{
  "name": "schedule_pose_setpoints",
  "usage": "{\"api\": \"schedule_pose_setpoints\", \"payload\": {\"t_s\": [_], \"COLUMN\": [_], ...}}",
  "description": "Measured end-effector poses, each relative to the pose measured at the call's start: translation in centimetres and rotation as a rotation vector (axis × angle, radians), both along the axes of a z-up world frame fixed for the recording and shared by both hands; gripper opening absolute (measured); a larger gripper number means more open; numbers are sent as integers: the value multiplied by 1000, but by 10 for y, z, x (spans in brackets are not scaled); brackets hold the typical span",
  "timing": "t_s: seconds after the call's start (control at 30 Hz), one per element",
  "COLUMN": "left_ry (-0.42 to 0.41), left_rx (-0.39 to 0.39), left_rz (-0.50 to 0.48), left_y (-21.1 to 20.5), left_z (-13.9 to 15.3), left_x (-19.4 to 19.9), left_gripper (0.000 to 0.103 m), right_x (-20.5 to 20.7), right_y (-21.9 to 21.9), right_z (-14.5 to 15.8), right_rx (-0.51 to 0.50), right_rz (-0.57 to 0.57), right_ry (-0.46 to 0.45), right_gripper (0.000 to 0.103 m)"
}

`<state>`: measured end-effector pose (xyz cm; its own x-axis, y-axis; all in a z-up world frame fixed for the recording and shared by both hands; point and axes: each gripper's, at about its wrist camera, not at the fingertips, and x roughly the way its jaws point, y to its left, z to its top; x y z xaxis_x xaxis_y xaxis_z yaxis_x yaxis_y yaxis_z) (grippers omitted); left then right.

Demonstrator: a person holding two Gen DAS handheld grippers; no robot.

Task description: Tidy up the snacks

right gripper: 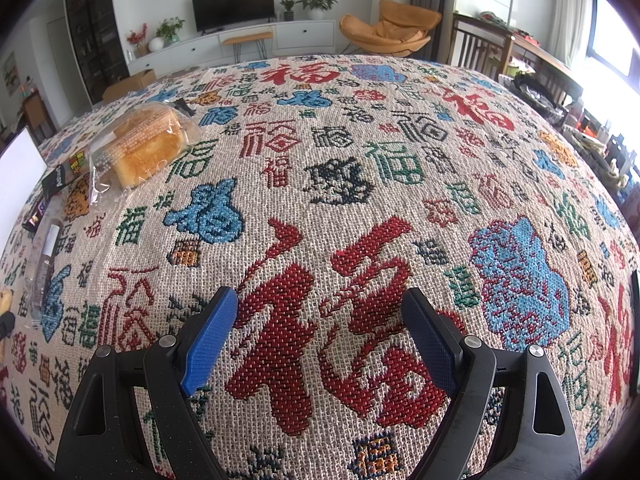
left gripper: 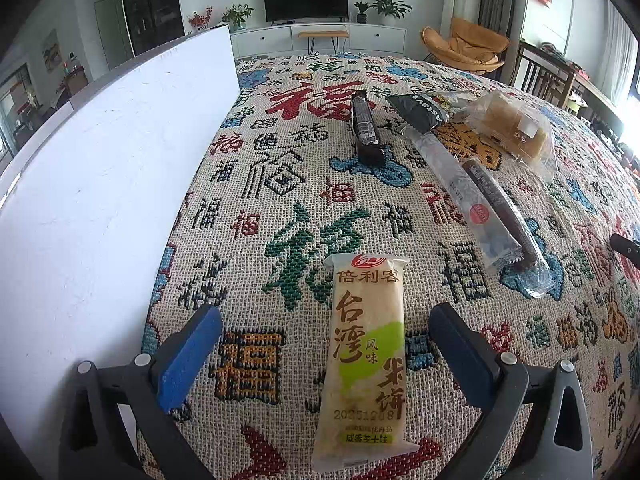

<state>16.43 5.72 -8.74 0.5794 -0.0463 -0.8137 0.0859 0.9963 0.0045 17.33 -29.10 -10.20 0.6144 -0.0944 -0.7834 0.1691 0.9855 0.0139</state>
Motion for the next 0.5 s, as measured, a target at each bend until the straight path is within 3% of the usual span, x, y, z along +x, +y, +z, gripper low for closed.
{"api": "schedule_pose_setpoints", "payload": {"t_s": [0.5], "left_ry": [0], "left_rx": [0], "left_rz": [0], "left_y": [1], "left_z": [-1], "left_x": [0], "left_gripper": [103], "right_x": [-1], "right_y": [0], "right_z": [1], "right_rx": [1], "right_rz": [0], "right_ry": [0], "right_gripper": [86]}}
